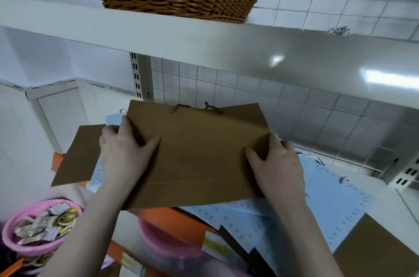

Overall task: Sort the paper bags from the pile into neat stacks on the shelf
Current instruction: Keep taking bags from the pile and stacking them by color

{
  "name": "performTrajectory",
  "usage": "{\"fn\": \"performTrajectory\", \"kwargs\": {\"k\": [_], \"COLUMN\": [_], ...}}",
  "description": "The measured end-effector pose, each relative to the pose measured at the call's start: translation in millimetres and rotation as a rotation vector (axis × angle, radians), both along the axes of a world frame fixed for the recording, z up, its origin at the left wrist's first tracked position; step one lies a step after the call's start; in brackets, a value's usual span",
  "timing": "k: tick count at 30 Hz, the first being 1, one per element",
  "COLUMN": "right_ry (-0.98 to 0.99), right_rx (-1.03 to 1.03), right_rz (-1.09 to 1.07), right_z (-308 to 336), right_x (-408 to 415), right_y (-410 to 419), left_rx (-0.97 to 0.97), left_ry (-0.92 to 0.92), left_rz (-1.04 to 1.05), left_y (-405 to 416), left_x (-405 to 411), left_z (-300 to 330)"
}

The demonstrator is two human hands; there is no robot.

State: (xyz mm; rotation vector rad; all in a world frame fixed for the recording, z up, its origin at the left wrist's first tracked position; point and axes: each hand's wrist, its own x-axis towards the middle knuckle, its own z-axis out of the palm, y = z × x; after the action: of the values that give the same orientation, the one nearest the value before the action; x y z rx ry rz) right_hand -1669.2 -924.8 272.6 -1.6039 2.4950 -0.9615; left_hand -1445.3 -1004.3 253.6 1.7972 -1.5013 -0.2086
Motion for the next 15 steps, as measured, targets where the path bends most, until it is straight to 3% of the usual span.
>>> {"fn": "performTrajectory", "kwargs": {"k": [7,15], "right_ry": [0.056,0.108], "right_rx": [0.003,-0.036], "right_rz": [-0.017,-0.216], "right_z": [-5,-18], "right_x": [-8,12], "right_y": [69,173], "left_rx": [-0.002,-0.046], "left_ry": [-0.057,-0.137], "left_rz": [-0.074,-0.231], "left_y": [51,126], "left_x": [-14,-10], "left_z": [4,-8]}}
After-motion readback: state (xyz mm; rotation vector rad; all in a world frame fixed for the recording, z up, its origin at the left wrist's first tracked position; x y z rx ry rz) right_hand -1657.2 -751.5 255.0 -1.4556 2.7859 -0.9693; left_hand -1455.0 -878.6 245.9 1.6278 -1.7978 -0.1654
